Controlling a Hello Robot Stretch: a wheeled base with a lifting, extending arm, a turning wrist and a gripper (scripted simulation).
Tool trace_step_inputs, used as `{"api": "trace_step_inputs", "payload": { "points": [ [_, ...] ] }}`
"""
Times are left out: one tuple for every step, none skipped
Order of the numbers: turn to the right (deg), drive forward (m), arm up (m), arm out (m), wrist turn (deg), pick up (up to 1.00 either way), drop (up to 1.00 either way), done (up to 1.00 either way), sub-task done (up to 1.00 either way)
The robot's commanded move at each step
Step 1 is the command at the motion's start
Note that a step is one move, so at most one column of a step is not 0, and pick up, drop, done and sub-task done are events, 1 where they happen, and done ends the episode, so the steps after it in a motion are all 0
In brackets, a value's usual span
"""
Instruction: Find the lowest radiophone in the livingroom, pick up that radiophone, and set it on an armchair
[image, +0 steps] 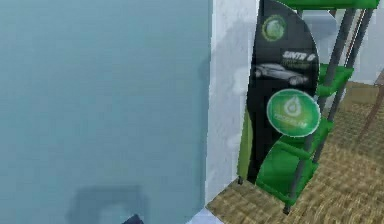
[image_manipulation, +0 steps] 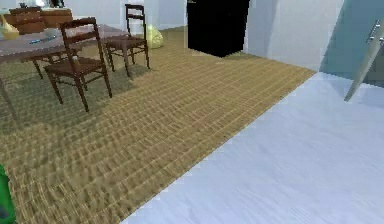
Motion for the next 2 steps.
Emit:
{"api": "trace_step_inputs", "payload": {
  "points": [
    [-45.0, 0.00, 0.00, 0.00, 0.0, 0.00, 0.00, 0.00, 0.00],
    [-45.0, 0.00, 0.00, 0.00, 0.0, 0.00, 0.00, 0.00, 0.00]
  ]
}}
